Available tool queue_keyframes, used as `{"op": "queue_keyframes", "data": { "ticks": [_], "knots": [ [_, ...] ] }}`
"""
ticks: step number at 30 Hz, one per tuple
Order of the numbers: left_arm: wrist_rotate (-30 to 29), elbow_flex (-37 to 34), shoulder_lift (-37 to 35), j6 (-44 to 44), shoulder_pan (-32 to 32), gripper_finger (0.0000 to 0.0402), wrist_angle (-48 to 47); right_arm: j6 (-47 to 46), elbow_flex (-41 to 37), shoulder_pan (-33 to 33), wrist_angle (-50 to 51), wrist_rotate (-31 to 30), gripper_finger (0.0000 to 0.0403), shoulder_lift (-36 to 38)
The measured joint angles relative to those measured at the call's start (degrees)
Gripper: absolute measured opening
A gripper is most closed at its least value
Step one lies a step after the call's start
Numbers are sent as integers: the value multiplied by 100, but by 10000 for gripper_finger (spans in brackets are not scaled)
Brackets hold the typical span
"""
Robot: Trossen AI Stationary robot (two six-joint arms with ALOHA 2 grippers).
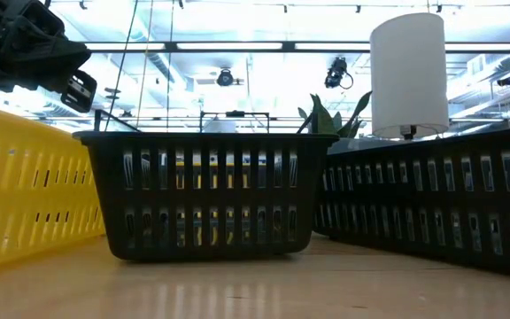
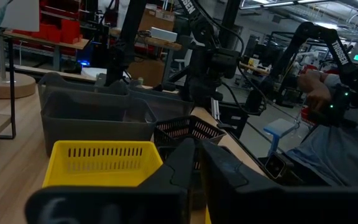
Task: Stack baskets on shelf by color
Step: Stack the bottom gray bin on top of the top right gray bin
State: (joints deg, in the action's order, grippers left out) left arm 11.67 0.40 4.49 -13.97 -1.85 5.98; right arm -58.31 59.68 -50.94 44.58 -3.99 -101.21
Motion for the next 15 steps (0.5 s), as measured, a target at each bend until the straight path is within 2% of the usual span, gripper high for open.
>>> {"op": "queue_keyframes", "data": {
  "ticks": [15],
  "knots": [
    [1,-1,0,0,0,33,0,136,170,-5,220,429,8,4]
  ]
}}
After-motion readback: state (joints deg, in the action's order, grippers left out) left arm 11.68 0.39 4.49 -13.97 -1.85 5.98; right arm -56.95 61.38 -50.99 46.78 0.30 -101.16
